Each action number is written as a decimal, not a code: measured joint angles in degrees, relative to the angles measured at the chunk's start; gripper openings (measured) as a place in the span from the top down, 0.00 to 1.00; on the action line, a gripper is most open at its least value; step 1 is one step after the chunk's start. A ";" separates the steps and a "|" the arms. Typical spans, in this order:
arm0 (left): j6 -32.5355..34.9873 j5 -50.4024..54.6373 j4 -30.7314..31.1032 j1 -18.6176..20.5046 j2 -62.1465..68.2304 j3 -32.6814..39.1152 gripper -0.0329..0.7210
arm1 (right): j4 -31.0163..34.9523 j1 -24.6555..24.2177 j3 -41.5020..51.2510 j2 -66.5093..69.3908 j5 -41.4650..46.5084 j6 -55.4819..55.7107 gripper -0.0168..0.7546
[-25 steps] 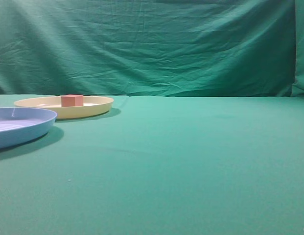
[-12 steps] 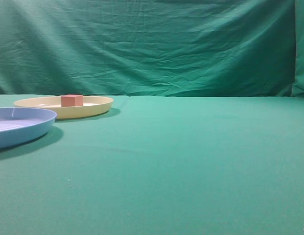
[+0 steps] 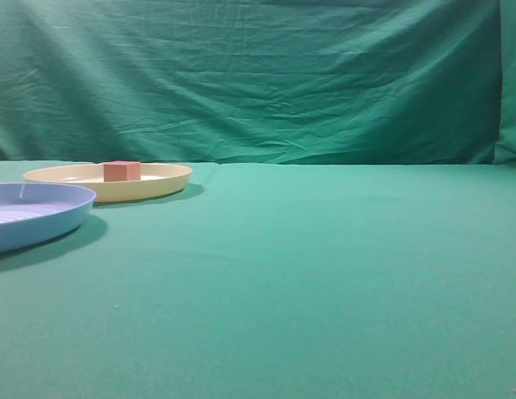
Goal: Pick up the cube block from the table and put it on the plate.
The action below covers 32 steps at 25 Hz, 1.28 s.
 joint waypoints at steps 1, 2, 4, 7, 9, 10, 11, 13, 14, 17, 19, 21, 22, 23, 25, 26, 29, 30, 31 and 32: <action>0.00 0.00 0.00 0.00 0.00 0.00 0.96 | 0.00 -1.46 2.43 -2.51 -2.74 0.00 0.98; 0.00 0.00 0.00 0.00 0.00 0.00 0.96 | 0.00 -3.18 4.49 -4.93 -4.95 0.00 0.98; 0.00 0.00 0.00 0.00 0.00 0.00 0.96 | 0.37 -8.15 9.60 -9.04 -10.04 -0.12 0.98; 0.00 0.00 0.00 0.00 0.00 0.00 0.96 | 1.29 -15.81 17.08 -14.90 -16.83 -0.22 0.98; 0.00 0.00 0.00 0.00 0.00 0.00 0.96 | 1.72 -20.61 21.91 -19.04 -20.88 -0.30 0.98; 0.00 0.00 0.00 0.00 0.00 0.00 0.96 | 2.02 -23.10 24.65 -20.76 -22.86 -0.30 0.98; 0.00 0.00 0.00 0.00 0.00 0.00 0.96 | 2.40 -25.48 27.44 -22.81 -24.81 -0.30 0.98; 0.00 0.00 0.00 0.00 0.00 0.00 0.96 | 2.79 -29.44 32.58 -26.84 -27.70 -0.30 0.98; 0.00 0.00 0.00 0.00 0.00 0.00 0.96 | 2.88 -31.31 35.27 -28.46 -29.04 -0.30 0.98; 0.00 0.00 0.00 0.00 0.00 0.00 0.96 | 2.91 -34.91 42.04 -33.83 -31.73 -0.30 0.98; 0.00 0.00 0.00 0.00 0.00 0.00 0.96 | 2.91 -36.00 45.79 -36.92 -32.39 -0.30 0.98; 0.00 0.00 0.00 0.00 0.00 0.00 0.96 | 2.91 -36.55 49.45 -39.67 -32.51 -0.30 0.98; 0.00 0.00 0.00 0.00 0.00 0.00 0.96 | 2.91 -36.57 51.00 -41.01 -32.79 -0.30 0.98; 0.00 0.00 0.00 0.00 0.00 0.00 0.96 | 2.91 -36.78 52.09 -41.71 -32.90 -0.30 0.98; 0.00 0.00 0.00 0.00 0.00 0.00 0.96 | 2.91 -36.95 53.17 -42.08 -32.73 -0.30 0.98; 0.00 0.00 0.00 0.00 0.00 0.00 0.96 | 2.91 -36.94 53.29 -42.22 -32.73 -0.30 0.98; 0.00 0.00 0.00 0.00 0.00 0.00 0.96 | 2.91 -36.98 53.29 -42.22 -32.14 -0.30 0.98; 0.00 0.00 0.00 0.00 0.00 0.00 0.96 | 2.91 -36.98 53.29 -42.22 -32.03 -0.30 0.98; 0.00 0.00 0.00 0.00 0.00 0.00 0.96 | 2.91 -36.98 53.29 -42.22 -32.03 -0.30 0.98; 0.00 0.00 0.00 0.00 0.00 0.00 0.96 | 2.91 -36.98 53.29 -42.22 -31.81 -0.30 0.98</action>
